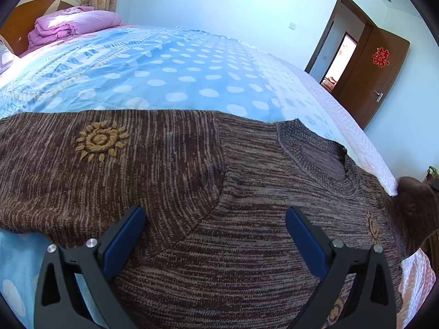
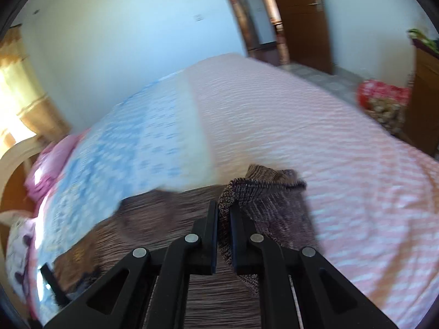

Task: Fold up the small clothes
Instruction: 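Fold the held sleeve across the sweater body with the right tool, release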

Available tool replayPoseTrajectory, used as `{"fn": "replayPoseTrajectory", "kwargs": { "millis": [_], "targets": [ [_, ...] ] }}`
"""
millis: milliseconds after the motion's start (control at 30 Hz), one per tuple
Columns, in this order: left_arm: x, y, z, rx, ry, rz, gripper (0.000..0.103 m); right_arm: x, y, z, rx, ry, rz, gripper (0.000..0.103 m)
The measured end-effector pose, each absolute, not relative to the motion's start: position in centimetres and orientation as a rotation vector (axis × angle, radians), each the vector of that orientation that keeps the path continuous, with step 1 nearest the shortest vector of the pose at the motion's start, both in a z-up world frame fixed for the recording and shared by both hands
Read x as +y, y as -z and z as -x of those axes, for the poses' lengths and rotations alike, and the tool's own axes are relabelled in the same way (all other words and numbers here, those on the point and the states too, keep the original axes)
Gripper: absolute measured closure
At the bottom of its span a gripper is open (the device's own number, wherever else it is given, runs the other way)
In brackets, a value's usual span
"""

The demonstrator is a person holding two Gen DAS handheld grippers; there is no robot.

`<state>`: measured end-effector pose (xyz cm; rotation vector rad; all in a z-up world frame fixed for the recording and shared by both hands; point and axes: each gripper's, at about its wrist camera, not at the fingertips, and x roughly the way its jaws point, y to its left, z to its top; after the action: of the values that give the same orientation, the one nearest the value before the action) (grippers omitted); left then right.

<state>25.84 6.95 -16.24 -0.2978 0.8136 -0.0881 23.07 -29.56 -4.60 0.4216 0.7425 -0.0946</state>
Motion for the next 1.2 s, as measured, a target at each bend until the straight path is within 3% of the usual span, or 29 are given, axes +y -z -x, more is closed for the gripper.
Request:
{"fn": "replayPoseTrajectory", "kwargs": {
  "millis": [333, 433, 500, 700, 800, 1033, 1200],
  "targets": [
    [7.3, 16.3, -25.7, 0.801, 0.104, 0.319, 0.0, -13.8, 13.9, -29.1, 0.853, -0.104, -0.339, 0.095],
    [7.3, 16.3, -25.6, 0.799, 0.107, 0.324, 0.0, -13.3, 16.4, -29.6, 0.881, -0.15, -0.352, 0.083],
    [7.4, 16.3, -25.6, 0.798, 0.108, 0.326, 0.0, -14.0, 16.4, -29.3, 0.871, -0.218, -0.379, 0.067],
    [7.4, 16.3, -25.6, 0.796, 0.108, 0.327, 0.0, -20.6, 12.0, -24.8, 0.669, -0.136, -0.452, 0.067],
    [7.3, 16.3, -25.6, 0.796, 0.107, 0.327, 0.0, -20.8, 13.0, -24.4, 0.723, -0.098, -0.379, 0.072],
    [7.2, 16.4, -25.7, 0.799, 0.104, 0.32, 0.0, -14.2, 18.3, -25.6, 0.854, -0.226, -0.393, 0.072],
    [7.2, 16.4, -25.7, 0.797, 0.106, 0.326, 0.0, -12.9, 17.0, -25.4, 0.861, -0.308, -0.332, 0.073]
  ]
}}
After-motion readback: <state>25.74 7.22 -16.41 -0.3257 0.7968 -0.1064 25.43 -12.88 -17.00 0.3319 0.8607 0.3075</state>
